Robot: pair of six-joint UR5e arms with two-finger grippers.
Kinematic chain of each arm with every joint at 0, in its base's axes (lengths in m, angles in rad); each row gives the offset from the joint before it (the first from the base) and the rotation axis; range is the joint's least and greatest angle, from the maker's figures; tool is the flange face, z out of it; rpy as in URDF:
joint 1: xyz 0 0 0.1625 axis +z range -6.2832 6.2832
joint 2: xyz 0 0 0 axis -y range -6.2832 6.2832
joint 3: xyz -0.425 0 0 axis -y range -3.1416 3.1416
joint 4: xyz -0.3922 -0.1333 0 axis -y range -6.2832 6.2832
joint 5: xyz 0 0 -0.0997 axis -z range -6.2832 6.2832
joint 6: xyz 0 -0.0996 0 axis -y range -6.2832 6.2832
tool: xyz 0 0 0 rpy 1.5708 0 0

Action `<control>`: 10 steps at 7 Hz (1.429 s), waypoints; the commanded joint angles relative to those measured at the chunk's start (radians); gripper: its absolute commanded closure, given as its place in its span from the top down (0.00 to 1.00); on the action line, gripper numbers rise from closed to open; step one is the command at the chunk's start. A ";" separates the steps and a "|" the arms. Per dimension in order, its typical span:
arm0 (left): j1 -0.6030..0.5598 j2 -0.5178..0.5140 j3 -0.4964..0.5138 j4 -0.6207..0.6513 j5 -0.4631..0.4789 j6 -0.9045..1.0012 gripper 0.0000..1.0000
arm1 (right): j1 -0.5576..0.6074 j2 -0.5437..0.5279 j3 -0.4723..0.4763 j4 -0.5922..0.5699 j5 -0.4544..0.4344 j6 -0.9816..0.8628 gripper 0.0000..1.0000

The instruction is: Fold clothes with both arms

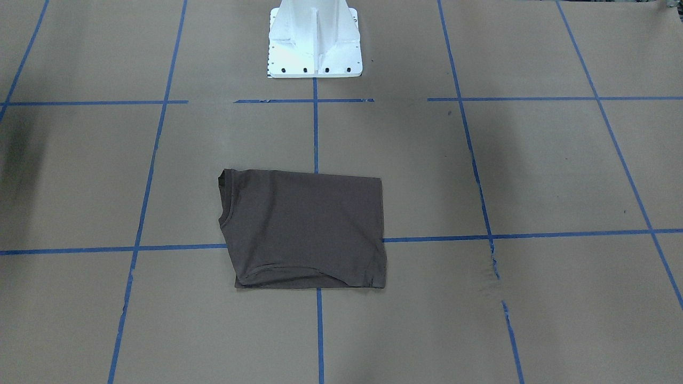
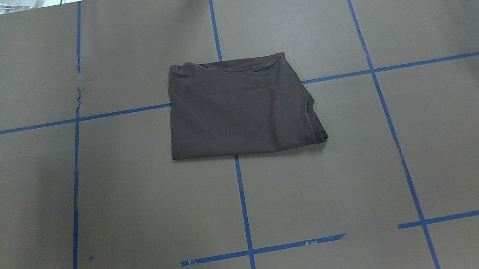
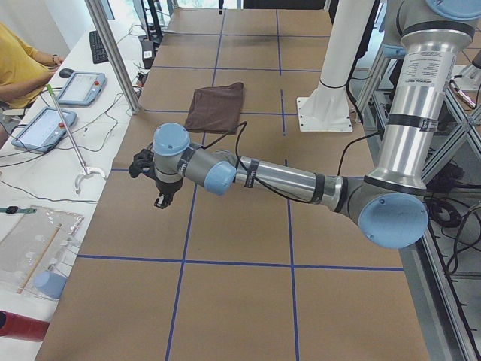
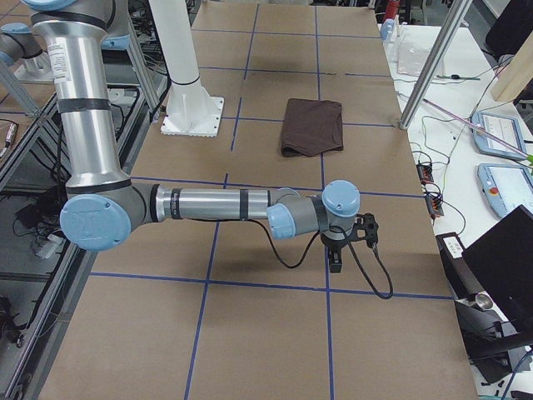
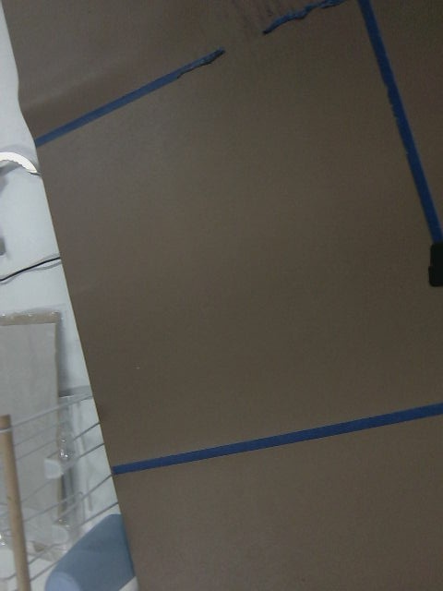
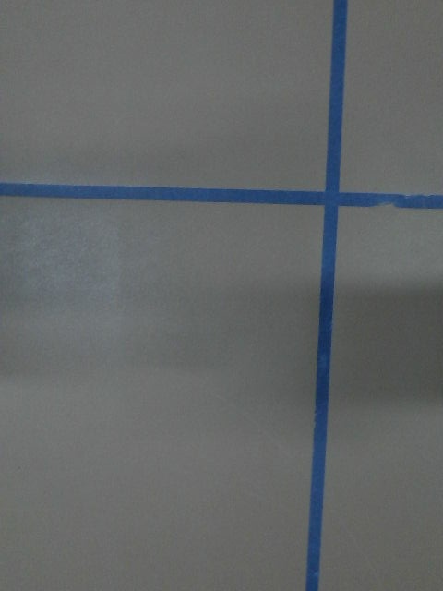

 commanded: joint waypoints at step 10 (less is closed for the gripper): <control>-0.033 0.225 -0.140 0.267 0.130 0.340 1.00 | -0.024 -0.084 0.222 -0.340 -0.156 -0.177 1.00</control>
